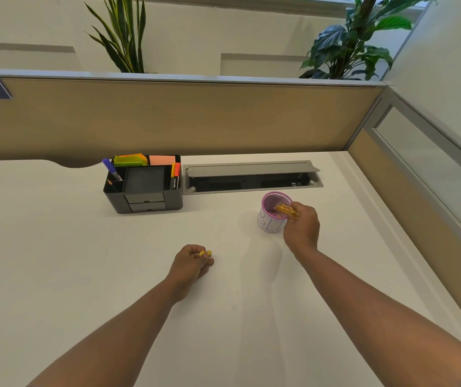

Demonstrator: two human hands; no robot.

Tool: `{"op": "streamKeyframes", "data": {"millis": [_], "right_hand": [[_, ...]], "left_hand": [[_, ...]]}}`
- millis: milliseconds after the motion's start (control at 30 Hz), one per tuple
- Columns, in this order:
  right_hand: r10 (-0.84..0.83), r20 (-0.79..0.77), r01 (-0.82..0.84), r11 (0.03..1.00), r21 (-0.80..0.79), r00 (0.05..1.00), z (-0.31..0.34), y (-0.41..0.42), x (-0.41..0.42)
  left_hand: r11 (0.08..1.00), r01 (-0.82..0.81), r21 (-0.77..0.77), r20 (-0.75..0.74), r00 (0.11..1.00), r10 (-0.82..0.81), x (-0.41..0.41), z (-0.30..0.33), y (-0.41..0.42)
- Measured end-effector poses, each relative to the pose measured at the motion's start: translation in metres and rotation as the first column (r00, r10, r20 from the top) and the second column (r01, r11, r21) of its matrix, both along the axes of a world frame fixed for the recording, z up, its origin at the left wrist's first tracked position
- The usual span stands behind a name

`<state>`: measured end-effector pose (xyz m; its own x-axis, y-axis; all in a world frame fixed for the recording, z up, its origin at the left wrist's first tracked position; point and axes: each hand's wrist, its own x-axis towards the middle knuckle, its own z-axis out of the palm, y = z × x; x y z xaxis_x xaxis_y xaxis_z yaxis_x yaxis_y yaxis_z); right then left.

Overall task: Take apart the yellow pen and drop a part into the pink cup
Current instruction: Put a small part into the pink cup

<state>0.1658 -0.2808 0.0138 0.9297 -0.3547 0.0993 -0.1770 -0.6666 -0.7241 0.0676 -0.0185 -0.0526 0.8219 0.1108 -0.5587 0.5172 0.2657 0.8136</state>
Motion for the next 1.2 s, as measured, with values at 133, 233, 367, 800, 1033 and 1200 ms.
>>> {"op": "streamKeyframes", "data": {"millis": [133,233,367,800,1033,1200], "right_hand": [[-0.005,0.002,0.005,1.0,-0.004,1.0,0.002,-0.001,0.0],[0.003,0.004,-0.003,1.0,-0.004,1.0,0.003,-0.002,-0.001],[0.014,0.002,-0.013,1.0,-0.004,1.0,0.006,-0.001,-0.001],[0.008,0.166,-0.036,0.986,0.165,0.986,0.02,0.002,0.001],[0.094,0.214,-0.116,0.989,0.093,0.972,0.022,0.003,0.009],[0.128,0.23,-0.145,0.988,0.06,0.965,0.024,0.004,0.013]], "left_hand": [[1.0,0.0,0.004,0.002,1.0,0.0,-0.001,0.0,0.0],[1.0,0.0,0.008,0.001,1.0,0.0,-0.002,0.0,-0.001],[1.0,-0.002,0.011,0.003,1.0,0.002,-0.002,0.001,-0.001],[1.0,-0.007,0.02,0.016,1.0,0.007,-0.003,-0.002,-0.002],[1.0,-0.017,0.017,0.009,1.0,0.016,-0.003,-0.001,-0.003],[1.0,-0.017,0.026,0.015,1.0,0.016,-0.004,0.0,-0.004]]}}
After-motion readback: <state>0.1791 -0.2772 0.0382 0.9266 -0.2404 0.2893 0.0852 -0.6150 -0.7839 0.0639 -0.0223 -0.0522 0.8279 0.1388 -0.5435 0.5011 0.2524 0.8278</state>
